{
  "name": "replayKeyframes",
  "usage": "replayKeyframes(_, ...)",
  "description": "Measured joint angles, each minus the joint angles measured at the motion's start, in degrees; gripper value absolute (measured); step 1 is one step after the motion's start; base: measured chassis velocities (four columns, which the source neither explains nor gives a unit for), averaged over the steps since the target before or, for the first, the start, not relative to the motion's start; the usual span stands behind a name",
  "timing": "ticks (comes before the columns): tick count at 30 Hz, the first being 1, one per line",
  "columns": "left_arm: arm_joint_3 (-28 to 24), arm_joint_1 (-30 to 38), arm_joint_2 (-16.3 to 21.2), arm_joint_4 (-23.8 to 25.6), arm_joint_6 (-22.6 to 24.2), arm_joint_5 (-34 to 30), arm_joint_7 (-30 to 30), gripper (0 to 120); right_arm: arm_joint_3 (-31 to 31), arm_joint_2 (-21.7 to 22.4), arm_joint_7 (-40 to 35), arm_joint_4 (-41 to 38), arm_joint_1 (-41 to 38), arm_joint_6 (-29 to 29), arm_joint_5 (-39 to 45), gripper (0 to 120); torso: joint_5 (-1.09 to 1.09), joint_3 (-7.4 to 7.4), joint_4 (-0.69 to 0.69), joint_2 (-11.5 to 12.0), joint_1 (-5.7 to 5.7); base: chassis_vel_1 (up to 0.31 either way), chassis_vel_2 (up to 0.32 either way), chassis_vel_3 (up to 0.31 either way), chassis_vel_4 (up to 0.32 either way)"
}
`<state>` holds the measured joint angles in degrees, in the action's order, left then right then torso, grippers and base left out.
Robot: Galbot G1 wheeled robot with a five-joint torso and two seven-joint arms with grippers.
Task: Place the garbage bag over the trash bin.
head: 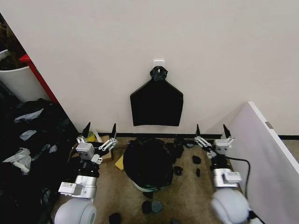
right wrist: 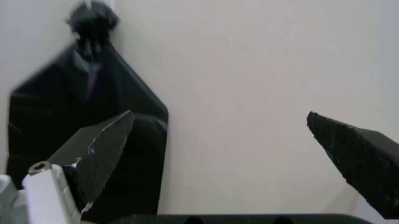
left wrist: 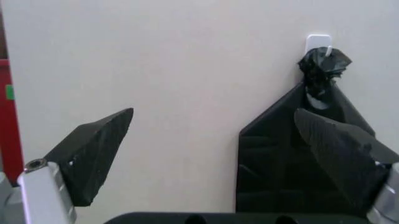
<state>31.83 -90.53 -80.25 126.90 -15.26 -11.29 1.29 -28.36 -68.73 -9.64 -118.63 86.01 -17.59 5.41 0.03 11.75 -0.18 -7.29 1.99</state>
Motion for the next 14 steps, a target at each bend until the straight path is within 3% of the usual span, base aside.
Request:
replayKeyframes(7, -1.5, 0.5, 1.4, 0.9, 1.5, -3.2, 0.9, 100, -2.9, -4.3, 4.3, -0.9, 2.3, -0.4, 4.3, 100, 0.01, 0.01, -0.01, 0.0, 0.00, 0.000, 0.000, 0.000, 0.000)
replayKeyframes(11, -1.7, 0.3, 2.4, 1.2, 1.3, -4.0, 0.5, 100, -5.7, -7.7, 12.4, -0.4, 4.3, -6.9, 8.9, 100, 0.01, 0.00, -0.02, 0.0, 0.00, 0.000, 0.000, 0.000, 0.000)
replayKeyframes(14, -1.9, -0.8, 2.7, 1.4, 0.6, -3.6, -0.3, 100, -6.0, -8.9, 14.2, -0.4, 5.3, -8.4, 10.4, 100, 0.00, 0.01, -0.01, 0.0, 0.01, 0.000, 0.000, 0.000, 0.000)
